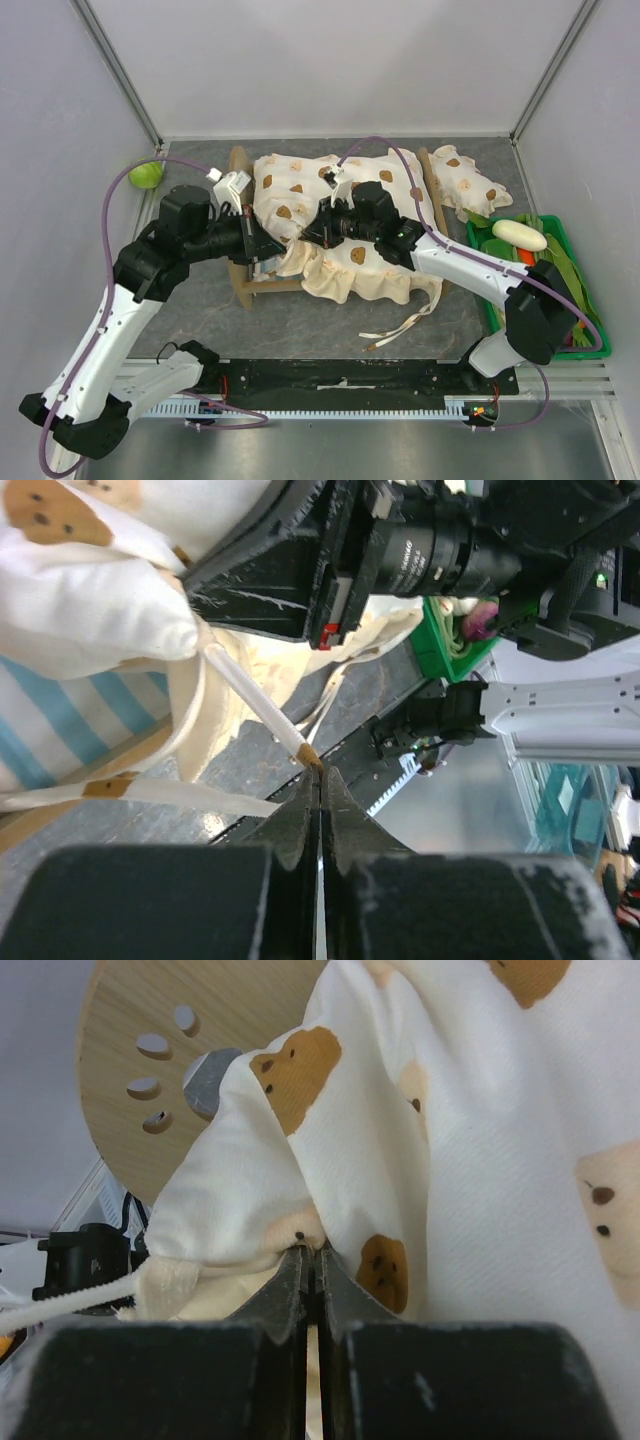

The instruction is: Set up the pet bed

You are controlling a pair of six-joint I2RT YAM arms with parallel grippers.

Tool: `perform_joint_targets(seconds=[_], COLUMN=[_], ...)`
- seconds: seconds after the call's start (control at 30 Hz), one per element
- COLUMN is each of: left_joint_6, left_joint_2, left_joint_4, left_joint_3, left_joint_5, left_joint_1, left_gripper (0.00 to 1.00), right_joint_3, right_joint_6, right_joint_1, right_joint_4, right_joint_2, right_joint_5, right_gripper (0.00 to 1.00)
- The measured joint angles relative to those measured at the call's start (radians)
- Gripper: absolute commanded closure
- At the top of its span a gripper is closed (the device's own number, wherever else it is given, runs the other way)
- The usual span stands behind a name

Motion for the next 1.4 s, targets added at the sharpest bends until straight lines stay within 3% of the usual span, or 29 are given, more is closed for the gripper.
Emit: perform_joint_targets(seconds=[0.27, 0.4, 0.6, 0.7, 0.8, 1.07, 1.4], left_joint_6=[0.105, 0.131, 0.134, 0.132, 0.121, 0.067, 0.064], left_joint_2=[0.075, 0.085, 0.043, 0.003, -0.031, -0.188, -0.201], left_joint_4=[-0.281, -0.336, -0.334, -0.322, -0.299, -0.179, -0.146], left_joint_3=[0.237, 0.234, 0.123, 0.026, -0.065, -0.103, -0.097], left_joint_5=[-0.224, -0.183, -0.051, -0.054, -0.116, -0.306, -0.503], left_joint_1=[0.000, -0.001, -0.001, -0.001, -0.001, -0.001, -0.001], left_gripper=[0.98, 0.98, 0.98, 0.91, 0.89, 0.64, 0.55], right_joint_3=[0.000, 0.000, 0.000, 0.000, 0.000, 0.053, 0.235], right_joint_6=[0.006, 0.006, 0.006, 0.006, 0.006, 0.006, 0.004], right_joint_1=[0.013, 0.012, 0.013, 0.014, 0.027, 0.121, 0.172], right_joint_4=[0.006, -0.003, -0.005, -0.005, -0.005, -0.011, -0.031], right_joint_2=[-0.005, -0.003, 0.015, 0.018, 0.018, 0.078, 0.226], right_joint_5=[0.010, 0.031, 0.035, 0.035, 0.040, 0.102, 0.265], right_gripper=[0.99, 0.99, 0.99, 0.99, 0.99, 0.99, 0.99])
